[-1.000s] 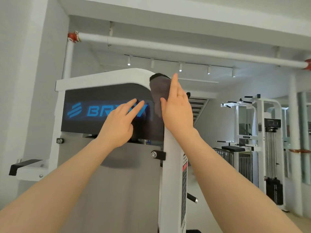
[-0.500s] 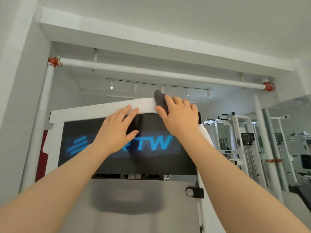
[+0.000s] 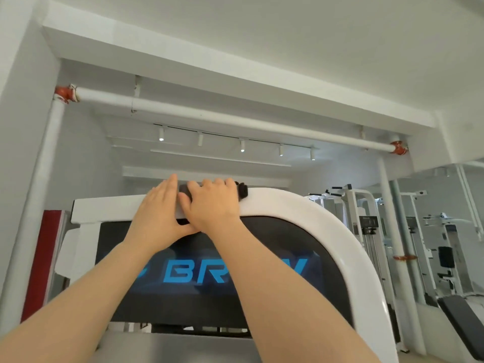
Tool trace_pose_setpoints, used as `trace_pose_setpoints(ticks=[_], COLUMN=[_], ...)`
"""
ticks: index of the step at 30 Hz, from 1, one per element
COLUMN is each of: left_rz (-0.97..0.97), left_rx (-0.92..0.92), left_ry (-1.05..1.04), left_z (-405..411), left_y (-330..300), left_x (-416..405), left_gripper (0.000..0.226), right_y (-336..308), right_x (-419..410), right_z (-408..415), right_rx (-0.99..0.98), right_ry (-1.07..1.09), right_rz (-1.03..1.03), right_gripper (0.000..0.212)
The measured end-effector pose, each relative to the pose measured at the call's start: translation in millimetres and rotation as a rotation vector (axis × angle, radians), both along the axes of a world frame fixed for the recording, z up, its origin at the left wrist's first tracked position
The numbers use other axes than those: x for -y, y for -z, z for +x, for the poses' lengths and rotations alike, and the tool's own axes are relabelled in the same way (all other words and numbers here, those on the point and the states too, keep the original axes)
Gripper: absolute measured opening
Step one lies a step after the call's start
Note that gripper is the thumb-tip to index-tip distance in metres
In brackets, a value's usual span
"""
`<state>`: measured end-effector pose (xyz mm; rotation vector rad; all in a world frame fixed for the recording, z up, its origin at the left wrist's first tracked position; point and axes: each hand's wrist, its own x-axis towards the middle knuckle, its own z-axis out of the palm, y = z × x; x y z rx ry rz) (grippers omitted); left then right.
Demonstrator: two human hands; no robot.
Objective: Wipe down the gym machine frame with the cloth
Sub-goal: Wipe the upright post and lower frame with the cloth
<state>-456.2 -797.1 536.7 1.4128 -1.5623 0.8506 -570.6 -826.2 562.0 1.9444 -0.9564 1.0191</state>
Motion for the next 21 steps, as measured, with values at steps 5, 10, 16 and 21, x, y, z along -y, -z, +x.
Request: trace_pose_setpoints(ticks=[5, 10, 16, 21], left_rz=[-0.062, -0.084, -0.116, -0.117], left_rx=[0.013, 0.011, 0.024, 0.061], left_ry=[-0.068, -0.038, 0.074, 0.106], left_z=[9, 12, 30, 40], left_y=[15, 16, 15, 14], left_x=[4, 7, 12, 10], left_gripper=[0.101, 0.096, 0.109, 0.093], right_y=[13, 20, 1, 8], right_x=[1, 7, 1, 2], right_z=[-35, -67, 20, 20], right_rx=[0.103, 0.394, 0.165, 0.166], right_ry=[0.041, 0.206, 0.043, 0.021], right_rz=[-0.072, -0.118, 0.007, -0.029], right_gripper=[0.045, 0.043, 0.041, 0.04])
